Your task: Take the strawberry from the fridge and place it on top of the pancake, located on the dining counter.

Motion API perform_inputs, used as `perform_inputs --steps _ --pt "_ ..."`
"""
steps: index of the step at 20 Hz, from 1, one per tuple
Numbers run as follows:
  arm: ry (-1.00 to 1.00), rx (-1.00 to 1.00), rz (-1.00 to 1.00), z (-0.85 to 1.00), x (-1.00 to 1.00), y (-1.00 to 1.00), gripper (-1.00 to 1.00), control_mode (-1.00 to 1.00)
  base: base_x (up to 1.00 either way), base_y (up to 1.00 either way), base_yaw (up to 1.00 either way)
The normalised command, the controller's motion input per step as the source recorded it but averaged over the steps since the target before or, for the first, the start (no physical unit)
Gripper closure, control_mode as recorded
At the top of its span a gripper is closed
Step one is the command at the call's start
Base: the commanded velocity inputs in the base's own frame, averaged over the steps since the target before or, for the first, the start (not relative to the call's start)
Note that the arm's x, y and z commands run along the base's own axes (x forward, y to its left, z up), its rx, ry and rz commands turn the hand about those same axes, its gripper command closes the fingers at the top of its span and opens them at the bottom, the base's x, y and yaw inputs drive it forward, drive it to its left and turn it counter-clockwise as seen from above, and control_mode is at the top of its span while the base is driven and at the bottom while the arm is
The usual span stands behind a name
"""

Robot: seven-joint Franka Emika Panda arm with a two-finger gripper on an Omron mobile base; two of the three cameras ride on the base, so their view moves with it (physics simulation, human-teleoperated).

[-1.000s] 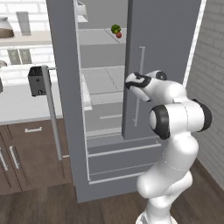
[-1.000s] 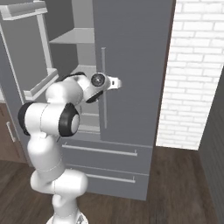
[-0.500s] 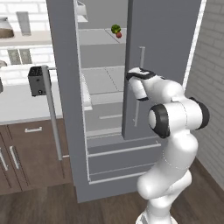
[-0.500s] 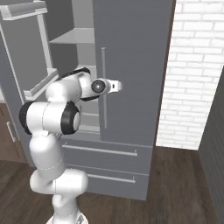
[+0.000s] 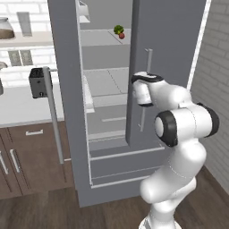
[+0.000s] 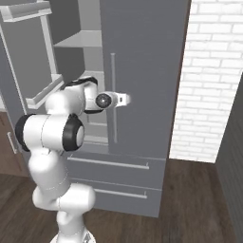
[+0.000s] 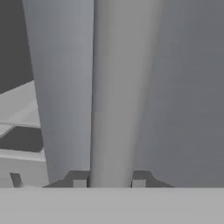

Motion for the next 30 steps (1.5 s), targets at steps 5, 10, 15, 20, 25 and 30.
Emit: perform_inputs --steps 5,10,15,20,25,30 --pt "0.3 0.0 0.0 0.56 -0.77 -0.79 1.0 -1.0 0.0 0.0 0.0" --pt "0.39 0.05 0.0 0.61 -0.89 -1.0 1.0 -1.0 0.0 0.0 0.0" --pt "0.36 0.14 0.01 0.53 -0.95 -1.0 1.0 -1.0 0.0 0.0 0.0" --pt "0.11 0.12 0.02 0.39 -0.87 -0.86 1.0 -1.0 0.0 0.0 0.0" --pt "0.0 0.0 0.0 0.29 -0.84 -0.51 1.0 -1.0 0.0 0.0 0.0" --pt "-0.03 -0.01 0.0 0.01 -0.86 0.02 -1.0 -1.0 0.0 0.0 0.0"
